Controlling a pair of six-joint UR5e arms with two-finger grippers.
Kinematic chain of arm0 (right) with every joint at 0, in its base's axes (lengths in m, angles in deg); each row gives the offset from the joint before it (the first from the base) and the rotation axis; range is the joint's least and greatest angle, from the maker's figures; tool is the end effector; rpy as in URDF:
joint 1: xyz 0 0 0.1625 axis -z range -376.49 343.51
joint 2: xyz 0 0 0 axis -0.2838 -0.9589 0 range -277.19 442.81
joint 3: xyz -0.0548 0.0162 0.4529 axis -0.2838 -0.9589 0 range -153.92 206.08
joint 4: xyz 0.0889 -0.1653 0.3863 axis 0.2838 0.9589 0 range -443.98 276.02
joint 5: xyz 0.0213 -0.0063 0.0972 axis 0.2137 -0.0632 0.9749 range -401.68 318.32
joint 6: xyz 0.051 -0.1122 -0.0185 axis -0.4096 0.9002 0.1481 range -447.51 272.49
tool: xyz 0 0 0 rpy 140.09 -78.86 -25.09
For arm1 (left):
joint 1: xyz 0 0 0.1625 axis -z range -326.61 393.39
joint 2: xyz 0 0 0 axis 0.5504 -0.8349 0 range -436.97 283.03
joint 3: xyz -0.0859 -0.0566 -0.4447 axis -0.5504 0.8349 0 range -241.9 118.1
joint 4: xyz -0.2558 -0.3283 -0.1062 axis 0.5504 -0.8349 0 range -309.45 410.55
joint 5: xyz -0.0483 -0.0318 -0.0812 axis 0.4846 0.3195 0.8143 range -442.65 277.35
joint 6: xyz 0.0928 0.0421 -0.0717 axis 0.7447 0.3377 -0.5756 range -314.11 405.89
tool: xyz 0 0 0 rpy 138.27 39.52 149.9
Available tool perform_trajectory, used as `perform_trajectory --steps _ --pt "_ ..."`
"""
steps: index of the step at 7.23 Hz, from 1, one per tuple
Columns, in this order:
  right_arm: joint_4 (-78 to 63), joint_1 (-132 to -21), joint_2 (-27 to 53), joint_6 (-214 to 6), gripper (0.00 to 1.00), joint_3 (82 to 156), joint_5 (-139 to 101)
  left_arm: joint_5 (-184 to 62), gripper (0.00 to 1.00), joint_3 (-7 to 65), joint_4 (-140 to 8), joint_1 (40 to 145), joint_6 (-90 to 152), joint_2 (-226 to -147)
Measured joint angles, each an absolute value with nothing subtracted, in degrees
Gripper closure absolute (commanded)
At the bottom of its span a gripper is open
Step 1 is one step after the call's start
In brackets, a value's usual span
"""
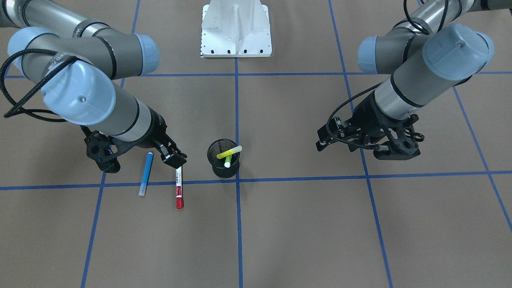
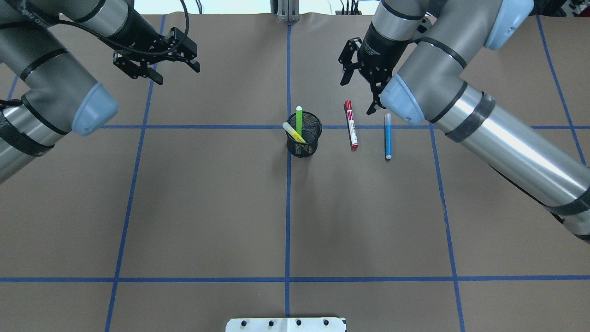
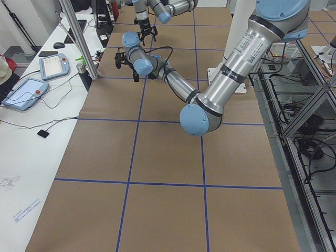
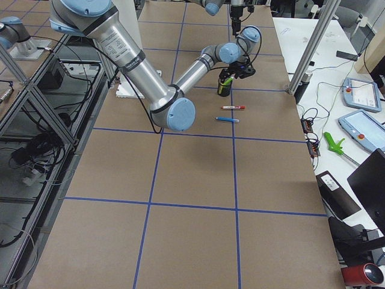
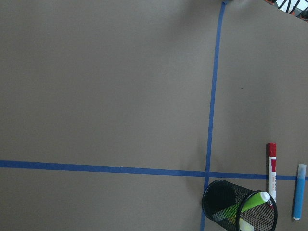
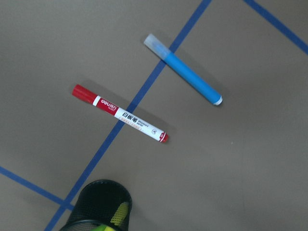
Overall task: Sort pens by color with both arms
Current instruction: 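Lower the right gripper into the cup over the green highlighter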
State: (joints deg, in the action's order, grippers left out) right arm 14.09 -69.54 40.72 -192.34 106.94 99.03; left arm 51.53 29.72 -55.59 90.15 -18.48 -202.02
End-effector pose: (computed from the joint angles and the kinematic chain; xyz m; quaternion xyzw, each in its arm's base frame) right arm -0.4412 -0.6480 0.2298 -0.3118 -0.3612 0.3926 0.7862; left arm 0.3565 -0.6285 0.2670 0.0180 0.5319 -0.0616 0.8444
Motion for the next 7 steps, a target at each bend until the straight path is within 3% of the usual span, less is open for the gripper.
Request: perform_trajectory --steps 3,7 --pt "1.4 -70.13 45.68 -191.35 0.02 89.52 103.5 50.51 0.0 29.3 -49.72 91.11 -9.47 -201.93" --pt "-2.9 -66.35 48.73 -191.25 0.09 85.21 103.65 50.75 0.0 29.67 -48.1 93.5 -0.09 -198.93"
